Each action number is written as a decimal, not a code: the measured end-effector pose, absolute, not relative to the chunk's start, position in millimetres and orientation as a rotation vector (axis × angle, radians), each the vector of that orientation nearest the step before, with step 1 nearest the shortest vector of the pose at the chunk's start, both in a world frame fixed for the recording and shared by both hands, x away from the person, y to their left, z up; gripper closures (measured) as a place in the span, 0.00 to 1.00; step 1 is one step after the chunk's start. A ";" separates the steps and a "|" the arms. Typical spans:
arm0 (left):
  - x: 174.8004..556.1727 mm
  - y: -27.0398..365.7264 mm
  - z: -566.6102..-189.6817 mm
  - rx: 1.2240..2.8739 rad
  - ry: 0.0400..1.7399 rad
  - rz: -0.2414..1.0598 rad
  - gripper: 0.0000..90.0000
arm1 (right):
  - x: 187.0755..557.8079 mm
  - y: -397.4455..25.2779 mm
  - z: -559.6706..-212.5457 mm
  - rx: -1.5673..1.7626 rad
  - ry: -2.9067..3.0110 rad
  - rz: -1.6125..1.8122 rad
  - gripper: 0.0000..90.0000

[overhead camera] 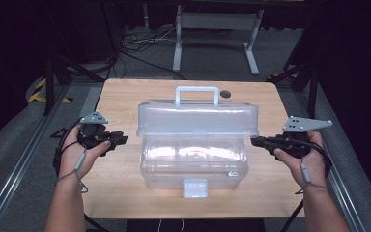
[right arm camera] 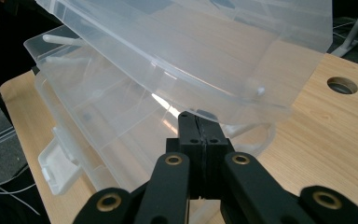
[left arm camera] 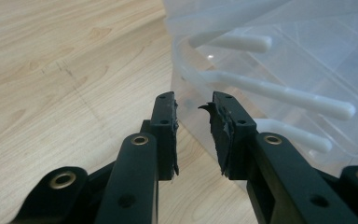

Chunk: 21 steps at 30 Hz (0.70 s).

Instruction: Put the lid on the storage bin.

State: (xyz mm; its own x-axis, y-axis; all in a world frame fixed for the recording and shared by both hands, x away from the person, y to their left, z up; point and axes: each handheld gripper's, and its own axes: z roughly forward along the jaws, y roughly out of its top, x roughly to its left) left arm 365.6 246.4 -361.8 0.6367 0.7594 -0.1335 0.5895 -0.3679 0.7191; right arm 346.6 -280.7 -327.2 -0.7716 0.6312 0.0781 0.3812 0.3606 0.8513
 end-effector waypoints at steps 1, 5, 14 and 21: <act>365.8 247.1 -362.5 2.093 1.051 0.289 0.79 | 346.4 -280.5 -327.2 0.904 2.371 1.365 1.00; 366.7 247.5 -365.9 2.105 1.060 0.287 0.77 | 346.3 -280.0 -327.8 0.908 2.390 1.337 1.00; 370.3 248.0 -375.3 2.134 1.093 0.283 0.76 | 345.4 -278.2 -328.5 0.923 2.451 1.274 1.00; 370.6 249.0 -378.5 2.134 1.104 0.269 0.76 | 344.6 -276.3 -329.2 0.939 2.490 1.220 1.00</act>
